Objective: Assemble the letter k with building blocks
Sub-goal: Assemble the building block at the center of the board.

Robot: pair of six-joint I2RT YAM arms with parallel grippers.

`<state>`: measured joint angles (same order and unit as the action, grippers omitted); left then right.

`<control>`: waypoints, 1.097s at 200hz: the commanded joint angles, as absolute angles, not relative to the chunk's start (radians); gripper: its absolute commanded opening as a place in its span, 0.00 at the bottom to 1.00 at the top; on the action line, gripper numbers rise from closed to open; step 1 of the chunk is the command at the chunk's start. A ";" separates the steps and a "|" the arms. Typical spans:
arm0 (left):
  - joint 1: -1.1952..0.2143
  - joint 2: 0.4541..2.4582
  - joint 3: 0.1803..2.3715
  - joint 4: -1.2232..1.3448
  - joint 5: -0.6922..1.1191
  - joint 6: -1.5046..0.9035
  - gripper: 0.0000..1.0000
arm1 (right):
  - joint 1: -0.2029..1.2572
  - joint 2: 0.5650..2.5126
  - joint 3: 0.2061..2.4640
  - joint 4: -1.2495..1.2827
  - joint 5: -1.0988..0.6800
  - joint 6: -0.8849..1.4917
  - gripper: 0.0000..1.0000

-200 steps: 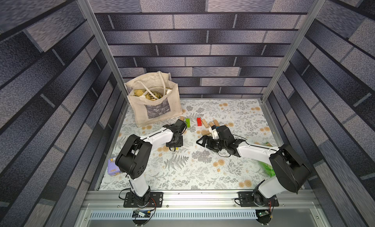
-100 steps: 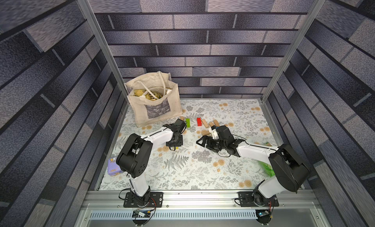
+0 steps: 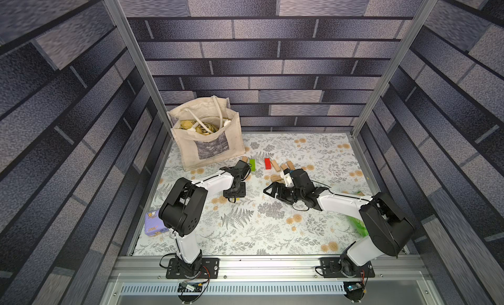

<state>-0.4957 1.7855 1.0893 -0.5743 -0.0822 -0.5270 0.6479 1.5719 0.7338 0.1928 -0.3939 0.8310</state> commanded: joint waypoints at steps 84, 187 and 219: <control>-0.492 1.785 1.116 -0.579 -0.078 -0.501 0.55 | 0.653 1.593 0.746 0.228 -0.418 0.831 1.00; -0.492 1.802 1.144 -0.592 -0.092 -0.506 0.54 | 0.654 1.597 0.742 0.230 -0.420 0.829 1.00; -0.494 1.799 1.147 -0.591 -0.089 -0.510 0.54 | 0.653 1.594 0.738 0.233 -0.420 0.830 1.00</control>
